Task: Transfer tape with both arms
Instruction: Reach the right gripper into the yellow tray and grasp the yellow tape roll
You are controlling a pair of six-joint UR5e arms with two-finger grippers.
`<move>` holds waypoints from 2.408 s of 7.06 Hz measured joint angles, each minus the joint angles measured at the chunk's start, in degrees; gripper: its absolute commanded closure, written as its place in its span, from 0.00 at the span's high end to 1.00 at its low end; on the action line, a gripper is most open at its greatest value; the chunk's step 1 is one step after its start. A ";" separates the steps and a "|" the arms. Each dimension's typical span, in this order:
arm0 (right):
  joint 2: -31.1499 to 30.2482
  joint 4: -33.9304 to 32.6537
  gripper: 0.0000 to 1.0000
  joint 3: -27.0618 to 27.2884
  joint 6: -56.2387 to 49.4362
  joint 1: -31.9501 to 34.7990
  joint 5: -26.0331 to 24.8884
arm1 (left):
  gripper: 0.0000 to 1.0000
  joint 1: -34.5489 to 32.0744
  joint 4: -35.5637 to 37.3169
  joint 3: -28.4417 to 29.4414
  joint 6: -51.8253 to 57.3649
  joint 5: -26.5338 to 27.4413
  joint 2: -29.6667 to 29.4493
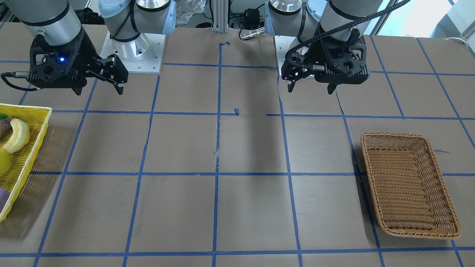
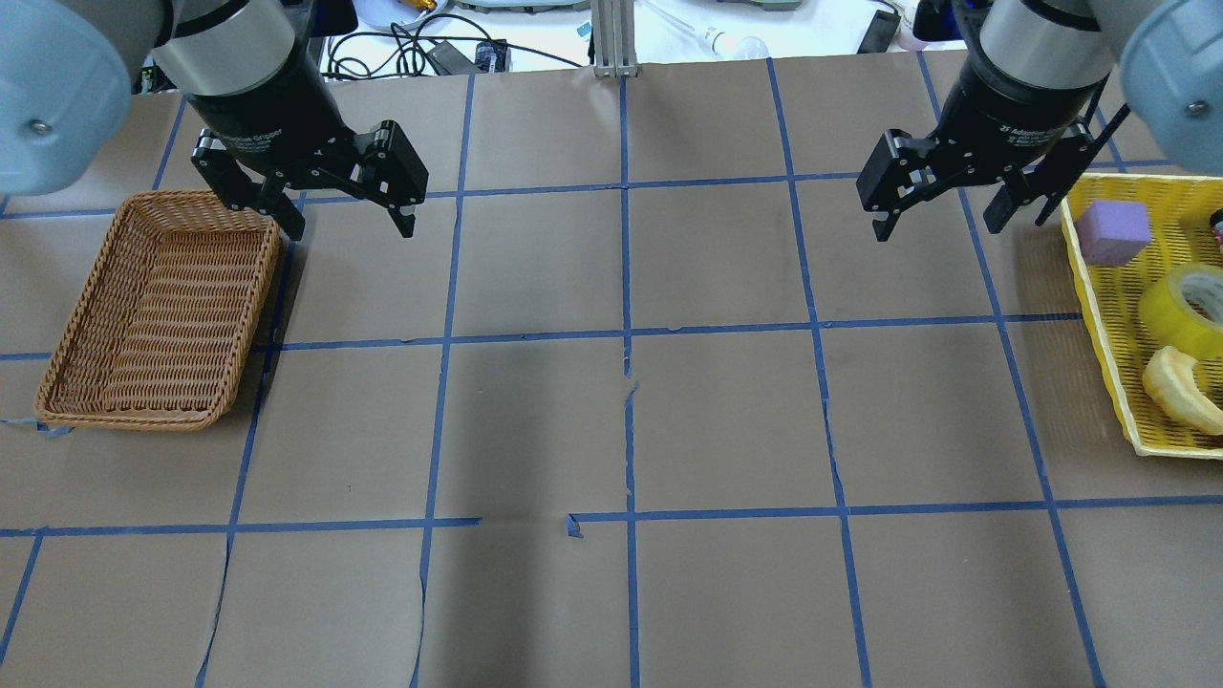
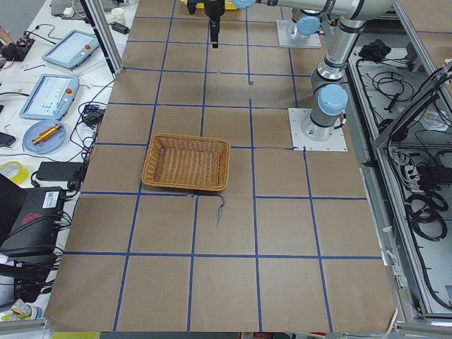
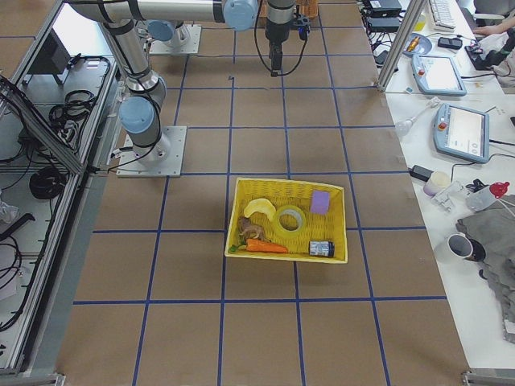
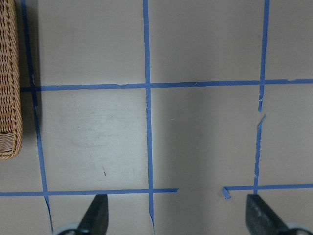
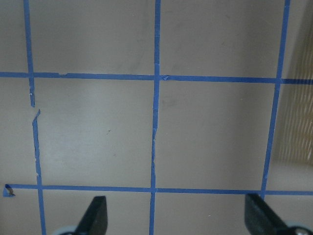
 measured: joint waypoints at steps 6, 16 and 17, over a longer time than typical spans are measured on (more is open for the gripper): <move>1.54 -1.13 1.00 -0.24 -12.29 -8.98 0.00 | 1.00 0.00 0.00 -0.03 0.00 -0.09 0.00; 28.82 -21.22 0.94 0.17 -51.27 -38.95 -0.62 | 1.00 0.00 0.04 0.03 0.00 -0.01 0.00; 29.50 -21.47 0.51 0.69 -51.20 -38.97 -0.64 | 1.00 0.00 0.02 0.03 0.00 -0.01 0.00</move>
